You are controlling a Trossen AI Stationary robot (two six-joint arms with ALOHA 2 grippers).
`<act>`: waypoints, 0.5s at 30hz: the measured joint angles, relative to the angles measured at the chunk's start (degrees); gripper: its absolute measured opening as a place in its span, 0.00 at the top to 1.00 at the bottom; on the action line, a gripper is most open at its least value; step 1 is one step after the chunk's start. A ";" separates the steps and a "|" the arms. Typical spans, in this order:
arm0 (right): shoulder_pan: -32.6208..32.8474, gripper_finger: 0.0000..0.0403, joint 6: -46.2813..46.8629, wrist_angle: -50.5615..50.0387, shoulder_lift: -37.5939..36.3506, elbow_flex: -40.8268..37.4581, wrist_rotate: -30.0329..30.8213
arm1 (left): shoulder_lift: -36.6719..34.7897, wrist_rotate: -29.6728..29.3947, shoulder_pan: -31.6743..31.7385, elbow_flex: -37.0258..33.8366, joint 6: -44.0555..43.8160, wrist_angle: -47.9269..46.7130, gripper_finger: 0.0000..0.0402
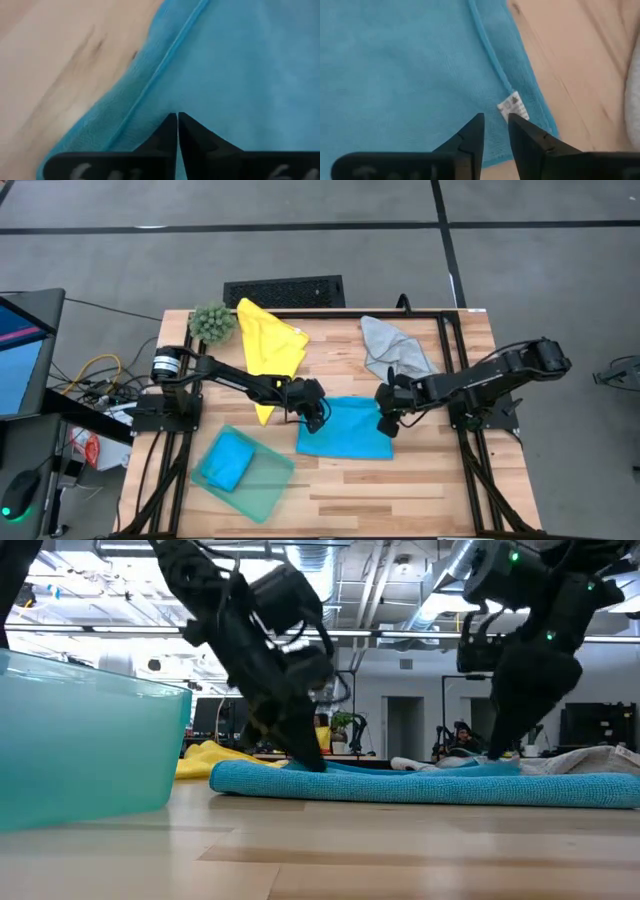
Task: Fold microfiber towels
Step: Fold the blue towel
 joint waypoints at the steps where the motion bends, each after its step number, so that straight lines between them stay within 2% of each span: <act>1: -0.02 0.73 0.09 0.40 0.96 0.02 0.00 | 0.78 -0.13 0.10 0.00 -0.84 -0.02 0.98; 9: 0.50 0.73 1.24 -0.37 6.79 0.17 0.24 | 0.23 -4.28 0.22 0.17 -3.63 -5.66 1.00; 15: 0.50 0.73 0.74 -0.13 4.72 -0.12 1.45 | 0.24 -4.30 0.10 0.33 -5.11 -6.27 1.00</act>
